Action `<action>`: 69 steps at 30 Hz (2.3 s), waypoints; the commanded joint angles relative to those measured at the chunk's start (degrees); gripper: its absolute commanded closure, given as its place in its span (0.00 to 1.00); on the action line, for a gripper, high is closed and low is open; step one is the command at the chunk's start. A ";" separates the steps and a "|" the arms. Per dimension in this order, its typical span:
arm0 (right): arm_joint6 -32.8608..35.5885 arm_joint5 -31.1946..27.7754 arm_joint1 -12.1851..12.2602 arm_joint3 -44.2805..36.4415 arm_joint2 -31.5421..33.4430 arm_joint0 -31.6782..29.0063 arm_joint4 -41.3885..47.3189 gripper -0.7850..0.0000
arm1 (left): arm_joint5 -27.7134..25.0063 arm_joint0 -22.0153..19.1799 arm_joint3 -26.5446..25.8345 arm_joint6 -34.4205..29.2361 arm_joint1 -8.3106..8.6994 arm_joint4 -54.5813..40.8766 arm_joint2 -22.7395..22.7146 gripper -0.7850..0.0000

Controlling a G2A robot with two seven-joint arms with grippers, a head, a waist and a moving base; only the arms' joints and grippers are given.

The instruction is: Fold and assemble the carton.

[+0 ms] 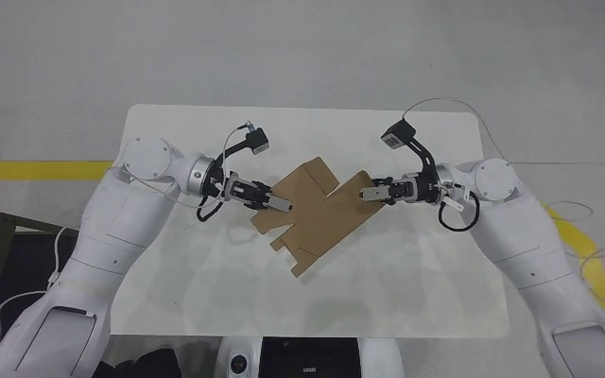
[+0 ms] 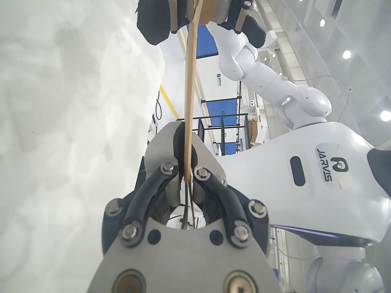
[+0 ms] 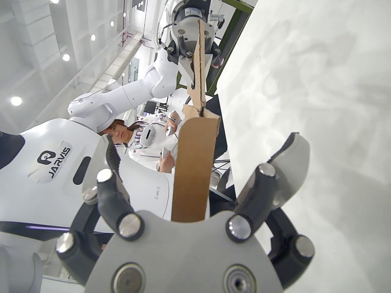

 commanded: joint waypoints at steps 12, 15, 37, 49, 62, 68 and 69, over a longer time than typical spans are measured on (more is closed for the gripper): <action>0.57 0.57 1.94 -1.69 -4.13 1.68 -1.66 0.13 | -0.25 -0.80 0.95 0.00 0.77 -1.31 1.74 1.00; -0.23 -0.23 2.38 -1.37 -5.14 1.90 -1.61 0.56 | -0.24 -0.80 0.86 0.00 0.88 -1.54 2.01 1.00; -3.22 -3.22 4.92 -1.71 -11.87 4.63 0.57 1.00 | 0.08 -1.13 1.43 0.00 1.55 -1.84 2.51 1.00; -5.74 -5.71 4.90 5.46 -13.59 5.23 3.60 1.00 | 0.88 -0.67 3.32 6.67 1.81 -3.38 -0.23 0.00; -12.50 -3.08 4.20 6.61 -10.23 3.77 3.81 1.00 | 5.25 1.76 1.60 22.02 1.57 -0.43 -1.44 0.00; -16.31 1.49 4.76 0.44 -7.84 1.96 0.27 1.00 | 5.77 2.46 -0.23 25.17 0.94 -1.93 -0.70 0.00; -16.95 2.11 4.84 -0.25 -7.43 1.59 -0.22 1.00 | 5.97 2.57 -0.29 25.52 0.85 -2.32 -0.66 0.00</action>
